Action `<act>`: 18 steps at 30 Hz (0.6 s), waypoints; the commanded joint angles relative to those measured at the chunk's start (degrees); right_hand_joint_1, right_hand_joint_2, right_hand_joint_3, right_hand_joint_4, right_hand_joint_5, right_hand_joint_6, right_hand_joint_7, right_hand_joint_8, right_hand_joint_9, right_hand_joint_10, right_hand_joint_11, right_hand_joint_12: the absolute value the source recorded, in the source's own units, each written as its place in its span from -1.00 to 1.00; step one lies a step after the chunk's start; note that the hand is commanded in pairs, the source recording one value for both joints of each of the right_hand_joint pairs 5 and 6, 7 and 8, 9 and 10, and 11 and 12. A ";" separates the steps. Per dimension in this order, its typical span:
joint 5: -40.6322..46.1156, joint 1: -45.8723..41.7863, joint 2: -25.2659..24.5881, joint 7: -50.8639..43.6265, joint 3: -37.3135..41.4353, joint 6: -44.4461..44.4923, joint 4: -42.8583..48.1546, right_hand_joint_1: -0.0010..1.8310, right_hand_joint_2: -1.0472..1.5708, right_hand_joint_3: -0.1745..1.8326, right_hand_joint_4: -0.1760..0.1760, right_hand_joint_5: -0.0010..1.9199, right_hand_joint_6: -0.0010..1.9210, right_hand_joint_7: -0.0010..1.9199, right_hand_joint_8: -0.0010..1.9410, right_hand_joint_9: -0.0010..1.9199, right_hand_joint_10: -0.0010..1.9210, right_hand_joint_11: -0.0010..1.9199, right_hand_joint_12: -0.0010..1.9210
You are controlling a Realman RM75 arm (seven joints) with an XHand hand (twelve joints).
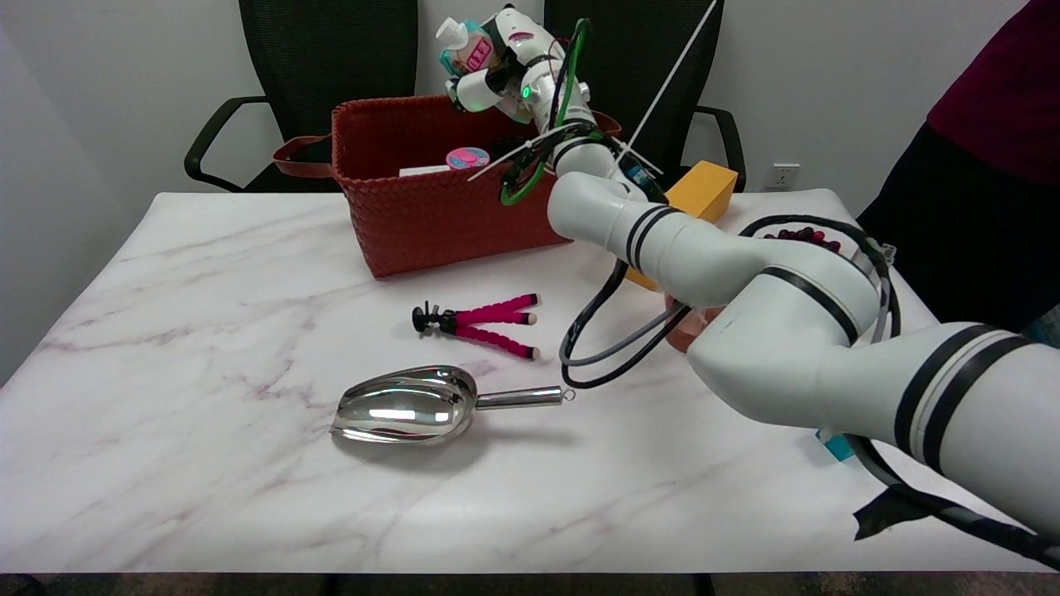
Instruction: Place the blue drink carton into the brown storage basket.
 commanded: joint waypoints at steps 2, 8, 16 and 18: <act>-1.96 1.58 1.98 -5.21 3.80 -4.05 -2.31 0.11 0.34 -0.11 0.00 0.00 0.00 0.30 0.28 0.07 0.07 -0.30 -0.30; -1.96 1.32 2.38 -4.73 4.06 -4.74 -2.95 0.12 0.31 -0.15 0.00 -0.10 -0.10 0.23 0.21 -0.01 -0.01 -0.43 -0.43; -1.96 1.34 2.66 -4.81 4.20 -4.97 -2.96 0.07 0.29 -0.20 0.00 -0.12 -0.12 0.20 0.19 -0.09 -0.09 -0.64 -0.64; -1.96 1.24 2.66 -4.79 4.20 -5.18 -3.12 0.06 0.28 -0.19 0.00 -0.13 -0.13 0.19 0.17 -0.14 -0.14 -0.78 -0.78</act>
